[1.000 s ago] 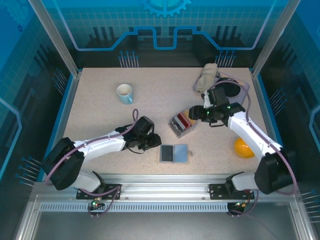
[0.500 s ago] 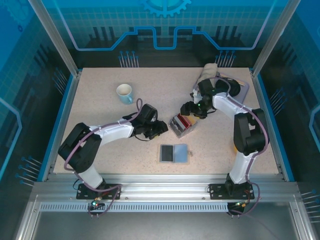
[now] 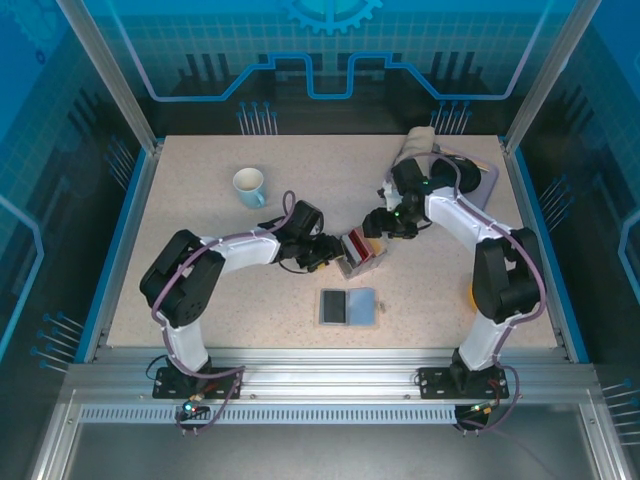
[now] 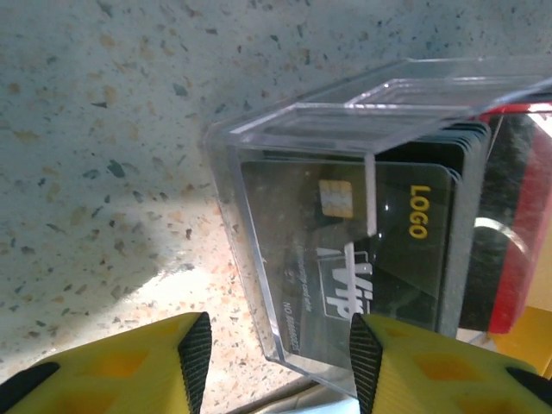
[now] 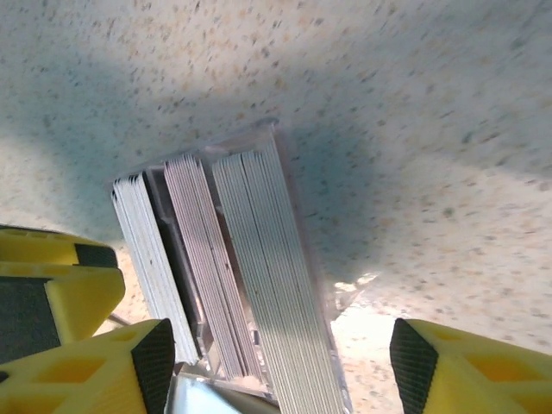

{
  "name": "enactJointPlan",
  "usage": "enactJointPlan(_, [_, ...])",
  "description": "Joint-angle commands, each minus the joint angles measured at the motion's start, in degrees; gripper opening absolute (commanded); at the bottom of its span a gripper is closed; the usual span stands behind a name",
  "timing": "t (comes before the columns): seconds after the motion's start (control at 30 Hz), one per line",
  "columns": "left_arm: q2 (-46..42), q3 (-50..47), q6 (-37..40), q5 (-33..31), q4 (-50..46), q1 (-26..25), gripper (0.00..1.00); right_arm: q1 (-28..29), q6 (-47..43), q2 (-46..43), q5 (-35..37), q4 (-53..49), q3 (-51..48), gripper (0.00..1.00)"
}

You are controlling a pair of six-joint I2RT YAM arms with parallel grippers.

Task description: Put the credit cards into the card holder

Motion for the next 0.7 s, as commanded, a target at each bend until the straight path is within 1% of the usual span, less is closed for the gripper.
enactJointPlan(0.0, [1.73,2.28,-1.05,1.52,0.00,0.47,0.47,3.22,-4.56,-1.53,12.50,-4.88,3.33,0.67])
enactJointPlan(0.2, [3.54,2.41,-1.41,1.20,-0.43,0.59,0.44,6.57,-6.85,0.43,18.77,-6.74,5.60,0.62])
enactJointPlan(0.4, [4.00,1.70,-1.41,1.19,-0.16,0.56,0.42,8.54,-8.05,3.13,20.66,-7.54,6.93,0.60])
enactJointPlan(0.67, [4.35,1.08,-1.49,1.27,-0.05,0.54,0.41,8.83,-8.48,5.92,23.00,-7.43,7.69,0.59])
